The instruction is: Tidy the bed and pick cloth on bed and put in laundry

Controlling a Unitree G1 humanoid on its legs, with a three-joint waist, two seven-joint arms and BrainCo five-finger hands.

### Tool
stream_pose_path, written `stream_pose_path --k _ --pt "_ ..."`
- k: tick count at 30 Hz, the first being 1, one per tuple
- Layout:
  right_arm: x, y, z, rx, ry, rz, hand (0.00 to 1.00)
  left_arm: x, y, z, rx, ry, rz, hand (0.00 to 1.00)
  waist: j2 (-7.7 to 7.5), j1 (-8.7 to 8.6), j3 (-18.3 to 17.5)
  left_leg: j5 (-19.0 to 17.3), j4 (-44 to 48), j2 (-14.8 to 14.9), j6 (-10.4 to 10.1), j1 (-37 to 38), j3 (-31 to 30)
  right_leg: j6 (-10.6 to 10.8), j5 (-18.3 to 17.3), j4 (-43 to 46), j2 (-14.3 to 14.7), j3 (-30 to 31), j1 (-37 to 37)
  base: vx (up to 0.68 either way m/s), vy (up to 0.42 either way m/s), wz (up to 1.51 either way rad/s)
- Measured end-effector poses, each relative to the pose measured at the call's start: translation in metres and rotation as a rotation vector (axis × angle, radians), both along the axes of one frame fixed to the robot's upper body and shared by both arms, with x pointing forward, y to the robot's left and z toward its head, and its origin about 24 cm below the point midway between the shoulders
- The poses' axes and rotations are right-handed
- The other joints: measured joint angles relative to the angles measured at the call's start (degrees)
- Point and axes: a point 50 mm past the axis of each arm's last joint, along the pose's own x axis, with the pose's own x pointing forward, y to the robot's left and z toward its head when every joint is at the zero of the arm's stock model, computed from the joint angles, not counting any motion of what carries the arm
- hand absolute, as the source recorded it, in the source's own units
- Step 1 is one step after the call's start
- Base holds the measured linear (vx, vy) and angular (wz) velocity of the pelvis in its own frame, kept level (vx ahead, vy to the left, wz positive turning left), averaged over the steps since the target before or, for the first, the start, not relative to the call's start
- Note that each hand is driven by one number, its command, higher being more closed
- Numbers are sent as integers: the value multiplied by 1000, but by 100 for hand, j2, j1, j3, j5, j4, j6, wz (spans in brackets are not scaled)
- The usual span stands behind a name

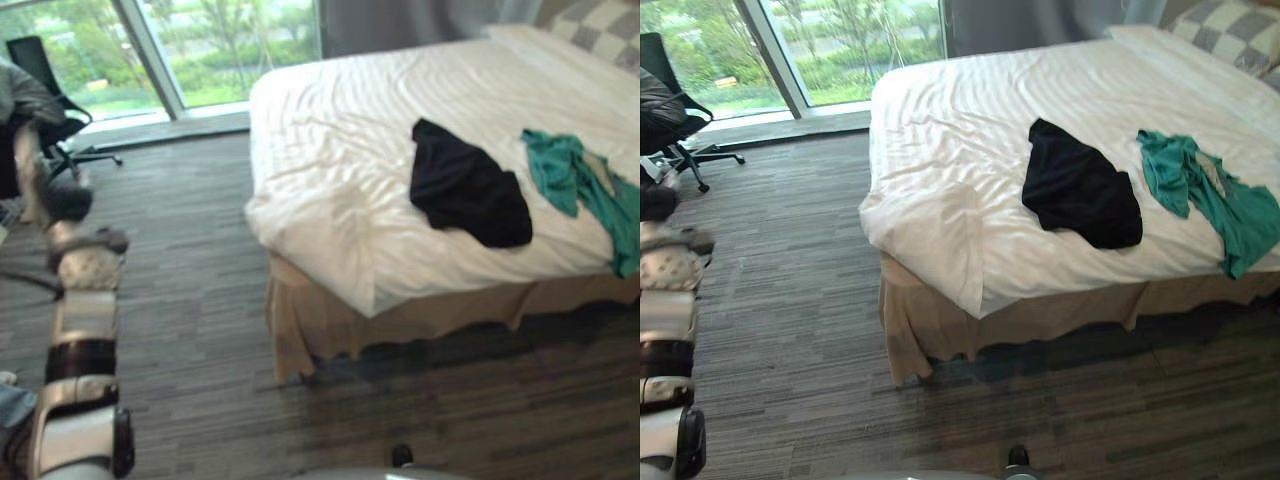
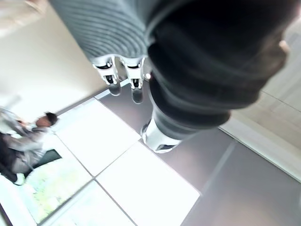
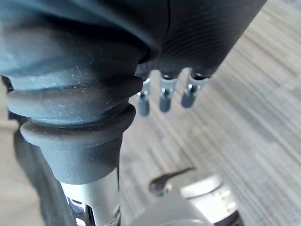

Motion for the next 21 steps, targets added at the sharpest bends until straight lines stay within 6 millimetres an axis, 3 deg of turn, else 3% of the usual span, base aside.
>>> stream_pose_path --k 3,7,15,21 --pt "30 0 2 -2 -71 17 0 18 -47 40 155 -61 -123 0 -21 -214 321 3 36 2 11 -165 12 -26 115 3 15 168 -201 -8 -37 -26" --pt "58 2 6 -1 -143 28 0 34 -81 79 272 -98 -158 0 -61 -337 713 -5 136 -9 32 -479 121 -37 230 4 5 351 -560 -66 -25 -19" --pt "82 10 12 11 -251 11 0 40 -81 151 278 -150 -51 0 -85 -470 1554 35 227 -17 87 -1131 242 -68 393 5 1 505 -1249 -33 -19 -9" --pt "96 18 16 29 -311 21 0 34 -78 175 287 -185 -16 0 -194 -483 1895 49 229 -24 102 -1598 343 -77 468 6 8 660 -1776 12 -2 -8"
